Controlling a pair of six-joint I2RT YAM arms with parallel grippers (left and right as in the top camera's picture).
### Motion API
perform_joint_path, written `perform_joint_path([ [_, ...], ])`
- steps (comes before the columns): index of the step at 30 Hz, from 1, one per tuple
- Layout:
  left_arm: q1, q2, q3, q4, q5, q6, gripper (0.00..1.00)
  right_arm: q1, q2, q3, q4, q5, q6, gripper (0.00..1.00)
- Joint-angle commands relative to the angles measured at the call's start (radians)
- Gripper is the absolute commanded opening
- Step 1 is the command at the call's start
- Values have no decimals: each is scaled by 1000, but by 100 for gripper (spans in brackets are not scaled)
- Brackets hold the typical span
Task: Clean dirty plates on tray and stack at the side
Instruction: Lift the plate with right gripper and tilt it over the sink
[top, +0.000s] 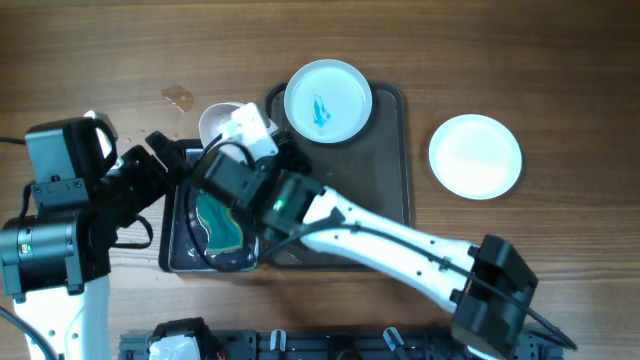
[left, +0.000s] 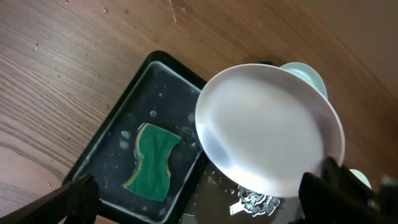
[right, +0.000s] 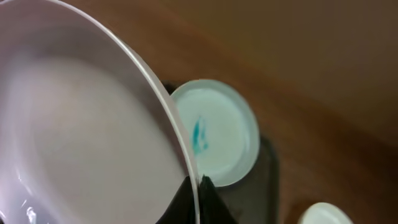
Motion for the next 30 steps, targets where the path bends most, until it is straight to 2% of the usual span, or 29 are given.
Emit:
perform_joint_path([
  [1, 8, -5, 19, 0, -10, 12, 100, 40, -32, 21, 13, 190, -15, 4],
  [8, 18, -5, 19, 7, -209, -10, 100, 84, -32, 21, 33, 255, -44, 4],
  [12, 104, -5, 19, -1, -212, -92, 100, 103, -32, 21, 78, 264, -101, 4],
  [17, 208, -5, 19, -16, -206, -101, 100, 119, -32, 21, 127, 285, -163, 4],
  [30, 222, -5, 19, -38, -206, -101, 100, 146, -32, 21, 249, 360, -314, 4],
])
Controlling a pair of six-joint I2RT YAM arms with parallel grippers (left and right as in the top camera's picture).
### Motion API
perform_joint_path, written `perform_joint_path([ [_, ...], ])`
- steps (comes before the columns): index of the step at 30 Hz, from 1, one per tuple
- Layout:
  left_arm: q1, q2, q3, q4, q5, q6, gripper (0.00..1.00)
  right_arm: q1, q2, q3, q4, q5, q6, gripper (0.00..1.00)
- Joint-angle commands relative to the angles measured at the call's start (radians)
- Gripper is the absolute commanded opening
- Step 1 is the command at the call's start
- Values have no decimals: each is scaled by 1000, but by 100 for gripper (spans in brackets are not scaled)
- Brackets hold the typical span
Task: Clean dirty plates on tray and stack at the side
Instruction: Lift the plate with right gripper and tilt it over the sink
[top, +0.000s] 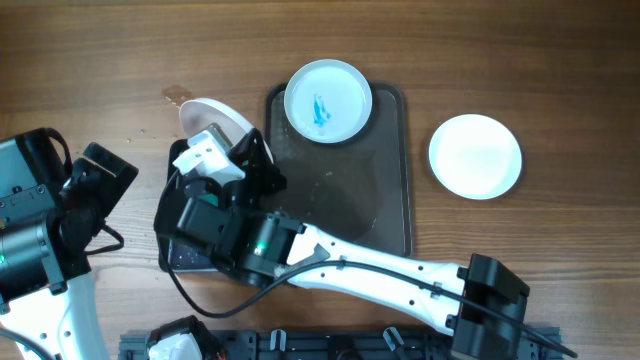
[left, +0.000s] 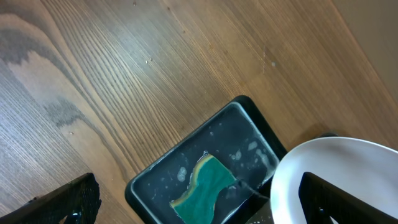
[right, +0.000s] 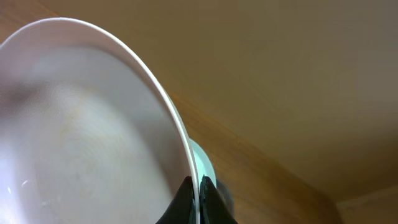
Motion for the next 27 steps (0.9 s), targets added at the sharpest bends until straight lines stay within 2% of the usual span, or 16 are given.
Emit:
perform_joint_path([
  [1, 6, -5, 19, 0, -17, -17, 100, 9, -32, 21, 32, 54, -74, 4],
  [23, 6, -5, 19, 0, -17, -17, 100, 10, -32, 21, 99, 52, -113, 4],
  [26, 6, -5, 19, 0, -17, -17, 100, 0, -32, 21, 79, -34, -80, 4],
  [27, 6, -5, 19, 0, -17, -17, 100, -14, -32, 21, 47, -102, -23, 4],
])
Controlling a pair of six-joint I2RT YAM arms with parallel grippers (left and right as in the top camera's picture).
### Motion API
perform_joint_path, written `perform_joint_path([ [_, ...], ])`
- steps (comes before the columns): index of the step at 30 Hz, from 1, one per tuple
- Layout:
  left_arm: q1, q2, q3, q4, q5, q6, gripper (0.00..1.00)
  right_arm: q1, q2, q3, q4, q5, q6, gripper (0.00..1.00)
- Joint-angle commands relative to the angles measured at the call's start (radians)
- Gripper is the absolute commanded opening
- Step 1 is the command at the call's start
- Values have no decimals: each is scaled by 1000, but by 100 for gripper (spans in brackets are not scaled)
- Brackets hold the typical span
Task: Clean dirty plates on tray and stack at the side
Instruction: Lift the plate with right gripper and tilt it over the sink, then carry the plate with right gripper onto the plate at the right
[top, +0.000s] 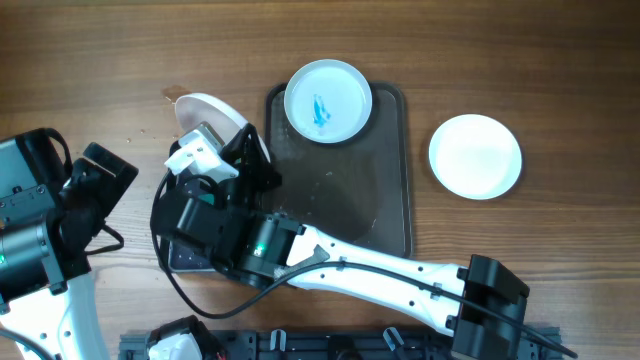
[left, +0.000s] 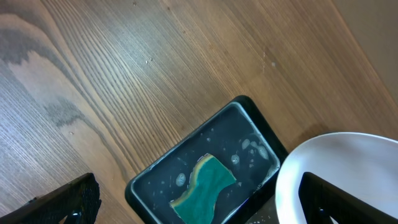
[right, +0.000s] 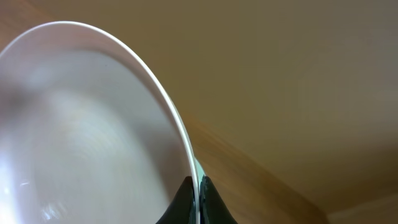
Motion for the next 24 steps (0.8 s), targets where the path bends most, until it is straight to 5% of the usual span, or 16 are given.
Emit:
perform_joint_path([
  [1, 6, -5, 19, 1, -17, -17, 100, -42, -32, 21, -87, -210, 183, 4],
  [6, 6, -5, 19, 1, -17, -17, 100, -270, -46, 21, -325, -817, 616, 4],
  [12, 6, -5, 19, 1, -17, -17, 100, -677, -192, 21, -382, -1450, 595, 4],
  [19, 6, -5, 19, 1, -17, -17, 100, -1228, -320, -2, -658, -1484, 507, 4],
  [24, 6, -5, 19, 1, -17, -17, 100, -1514, -319, -272, -626, -1479, 478, 4],
])
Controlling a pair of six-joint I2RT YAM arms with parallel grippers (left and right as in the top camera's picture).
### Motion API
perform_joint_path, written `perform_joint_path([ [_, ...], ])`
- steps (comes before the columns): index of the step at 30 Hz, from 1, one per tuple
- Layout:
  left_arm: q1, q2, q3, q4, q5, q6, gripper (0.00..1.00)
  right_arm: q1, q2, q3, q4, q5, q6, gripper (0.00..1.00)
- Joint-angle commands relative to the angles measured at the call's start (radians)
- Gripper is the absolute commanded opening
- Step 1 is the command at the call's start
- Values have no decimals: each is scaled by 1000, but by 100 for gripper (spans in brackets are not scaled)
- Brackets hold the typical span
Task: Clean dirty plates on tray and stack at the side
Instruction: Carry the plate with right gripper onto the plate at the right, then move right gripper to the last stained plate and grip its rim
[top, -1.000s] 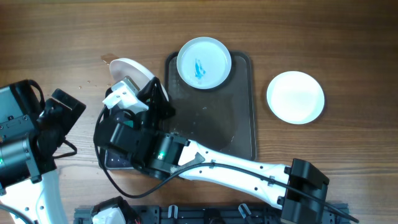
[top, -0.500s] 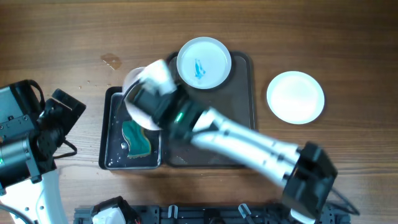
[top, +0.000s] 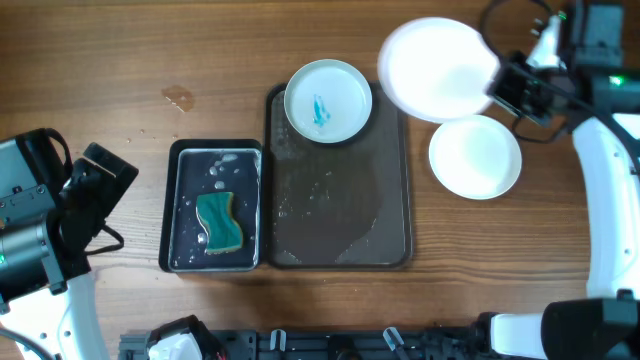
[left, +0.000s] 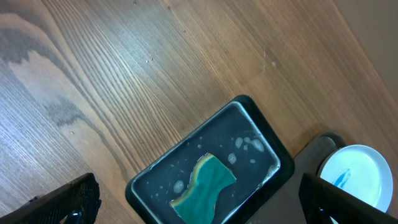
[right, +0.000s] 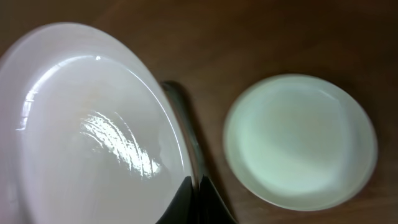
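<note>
My right gripper (top: 496, 88) is shut on the rim of a clean-looking white plate (top: 433, 68), held at the far right above the table; in the right wrist view this plate (right: 93, 124) fills the left side, pinched by my fingertips (right: 198, 200). Just below it another white plate (top: 475, 155) lies on the wood, also seen as the pale plate (right: 300, 140). A plate with a blue smear (top: 328, 100) sits at the far end of the dark tray (top: 385, 215). My left gripper (left: 199, 208) hangs open and empty above the basin.
A black basin (top: 172, 205) with soapy water holds a green sponge (top: 219, 222), left of the tray. The sponge (left: 202, 185) and the smeared plate (left: 357, 180) show in the left wrist view. A small wet stain (top: 178, 97) marks the wood.
My right gripper was at the basin's far edge with the white plate; it now holds that plate at the far right, next to the plate on the wood. The basin and sponge are uncovered. Left arm unchanged.
The right gripper held the white plate over the basin, with my left gripper open close beside it. Then the left arm stood back at the left and the plate was tilted at the basin's far edge. Now the plate is over at the right side.
</note>
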Motion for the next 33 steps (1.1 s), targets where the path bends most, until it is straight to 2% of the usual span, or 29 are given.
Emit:
perform_joint_path([
  [1, 6, -5, 19, 3, -17, -17, 100, -183, 20, -257, 56, -20, -50, 4],
  [4, 6, -5, 19, 3, -17, -17, 100, -298, 20, -493, 193, -35, -48, 4],
  [8, 6, -5, 19, 3, -17, -17, 100, -318, 20, -606, 299, -33, -105, 4],
  [9, 6, -5, 19, 3, -17, -17, 100, -304, 19, -607, 297, -22, -135, 10],
  [10, 6, -5, 19, 3, -17, -17, 100, -291, 15, -606, 297, -2, -140, 28],
  [11, 6, -5, 19, 3, -17, -17, 100, -282, 9, -603, 291, 16, -135, 40],
  [13, 6, -5, 19, 3, -17, -17, 100, -269, -16, -585, 267, 23, -125, 49],
  [15, 6, -5, 19, 3, -17, -17, 100, -240, -76, -554, 240, 22, -132, 51],
  [18, 6, -5, 19, 3, -17, -17, 100, -102, -245, -462, 128, 17, -212, 52],
  [20, 6, -5, 19, 3, -17, -17, 100, 76, -341, -381, 61, -5, -269, 53],
  [22, 6, -5, 19, 3, -17, -17, 100, 217, -344, -317, 26, 0, -267, 52],
  [24, 6, -5, 19, 3, -17, -17, 100, 359, -283, -272, 66, 41, -256, 52],
  [26, 6, -5, 19, 3, -17, -17, 100, 418, -173, -232, 133, 75, -257, 52],
  [33, 6, -5, 19, 3, -17, -17, 100, 423, 350, -24, 367, 48, -285, 53],
])
